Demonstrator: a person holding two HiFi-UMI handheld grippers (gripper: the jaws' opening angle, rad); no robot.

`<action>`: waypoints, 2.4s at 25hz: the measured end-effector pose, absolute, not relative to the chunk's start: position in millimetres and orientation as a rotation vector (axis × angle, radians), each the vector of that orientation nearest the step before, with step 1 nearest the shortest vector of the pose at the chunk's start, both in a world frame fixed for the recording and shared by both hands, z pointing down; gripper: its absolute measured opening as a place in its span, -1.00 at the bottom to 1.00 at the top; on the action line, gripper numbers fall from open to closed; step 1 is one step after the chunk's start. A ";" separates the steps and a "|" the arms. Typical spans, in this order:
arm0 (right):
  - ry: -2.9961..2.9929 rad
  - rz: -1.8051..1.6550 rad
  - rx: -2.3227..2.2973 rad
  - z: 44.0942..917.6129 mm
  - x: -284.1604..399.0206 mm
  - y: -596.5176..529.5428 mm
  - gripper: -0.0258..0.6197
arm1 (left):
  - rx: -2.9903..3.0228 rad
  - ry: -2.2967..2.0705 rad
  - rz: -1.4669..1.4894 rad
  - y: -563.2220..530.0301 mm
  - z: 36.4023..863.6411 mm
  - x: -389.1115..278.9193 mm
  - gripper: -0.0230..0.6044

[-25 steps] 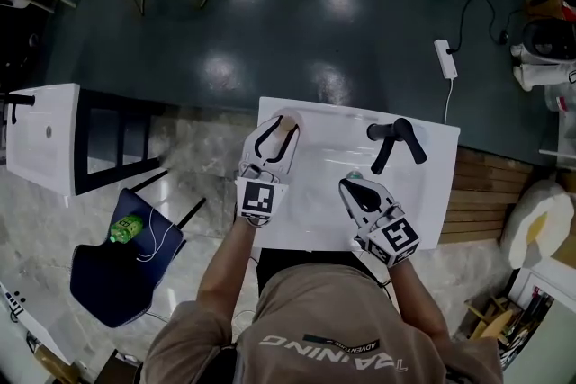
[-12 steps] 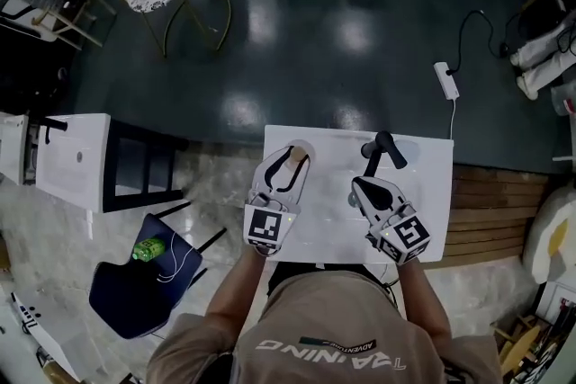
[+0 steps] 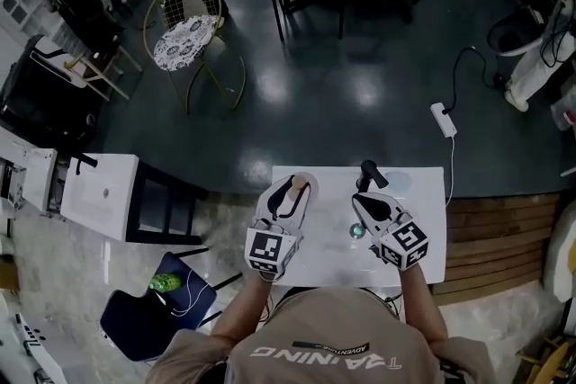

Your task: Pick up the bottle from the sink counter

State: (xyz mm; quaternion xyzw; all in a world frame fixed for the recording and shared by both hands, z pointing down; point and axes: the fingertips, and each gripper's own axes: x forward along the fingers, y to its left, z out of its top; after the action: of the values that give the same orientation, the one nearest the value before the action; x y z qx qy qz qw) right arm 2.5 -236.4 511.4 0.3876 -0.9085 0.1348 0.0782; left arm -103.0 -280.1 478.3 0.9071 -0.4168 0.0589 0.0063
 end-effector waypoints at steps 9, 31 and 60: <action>-2.757 0.316 1.233 478.8 28.7 -226.7 -0.90 | 2.870 -1.239 0.203 -257.7 457.1 -88.6 -0.52; -2.765 0.193 1.348 434.7 53.6 -230.9 -0.90 | 2.885 -1.212 0.163 -262.7 413.7 -90.6 -0.52; -2.745 0.211 1.422 444.0 63.2 -233.8 -0.90 | 2.904 -1.177 0.187 -263.0 432.0 -82.9 -0.52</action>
State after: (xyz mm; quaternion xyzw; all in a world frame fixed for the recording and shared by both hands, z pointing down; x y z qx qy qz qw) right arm 63.2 -233.8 444.0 0.4587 -0.8857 0.0681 0.0214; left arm -82.9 -263.0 432.0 0.9251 -0.3750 0.0595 0.0013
